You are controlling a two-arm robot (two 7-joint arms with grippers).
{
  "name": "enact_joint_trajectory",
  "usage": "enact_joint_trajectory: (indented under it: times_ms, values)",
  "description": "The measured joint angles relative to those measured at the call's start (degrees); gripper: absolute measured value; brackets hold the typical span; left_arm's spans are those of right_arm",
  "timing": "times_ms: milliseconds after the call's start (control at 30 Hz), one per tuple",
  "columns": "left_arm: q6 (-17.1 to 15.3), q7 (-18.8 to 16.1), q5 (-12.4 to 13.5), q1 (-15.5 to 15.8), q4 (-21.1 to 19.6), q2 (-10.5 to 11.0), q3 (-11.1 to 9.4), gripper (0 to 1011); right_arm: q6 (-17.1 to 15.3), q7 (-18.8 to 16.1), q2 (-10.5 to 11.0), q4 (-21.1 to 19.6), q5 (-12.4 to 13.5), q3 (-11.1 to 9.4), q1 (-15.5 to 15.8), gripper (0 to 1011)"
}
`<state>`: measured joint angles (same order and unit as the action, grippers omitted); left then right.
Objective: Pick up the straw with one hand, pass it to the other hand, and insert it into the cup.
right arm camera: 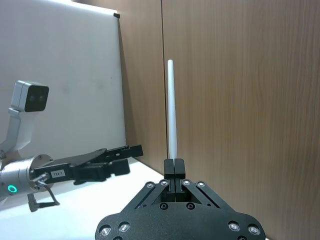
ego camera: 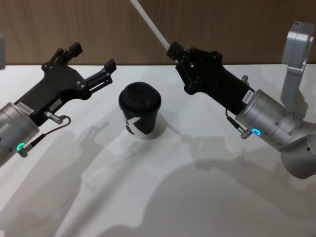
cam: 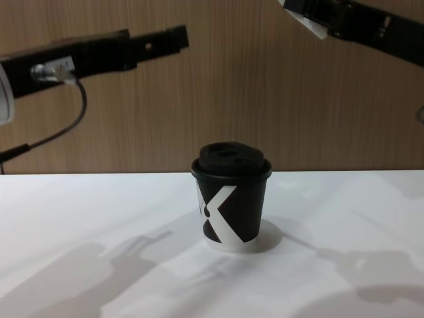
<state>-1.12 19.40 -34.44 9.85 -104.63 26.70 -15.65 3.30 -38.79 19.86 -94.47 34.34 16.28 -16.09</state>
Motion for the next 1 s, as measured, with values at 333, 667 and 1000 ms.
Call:
enact_joint_trajectory:
  times_ms: [333, 667, 1000]
  values:
    - [-1.6, 7.16, -8.59, 0.69, 0.04, 0.36, 1.03, 1003, 0.0, -0.08, 0.02, 0.0, 0.11, 0.0, -0.04, 6]
    - [-4.22, 14.0, -17.05, 3.02, 2.21, -0.5, 0.8, 1003, 0.0, -0.13, 0.02, 0.0, 0.17, -0.01, -0.04, 6]
    - [-8.07, 19.82, -25.49, 6.53, 5.85, -2.74, -0.39, 1003, 0.01, -0.16, 0.02, 0.0, 0.2, -0.01, -0.04, 6]
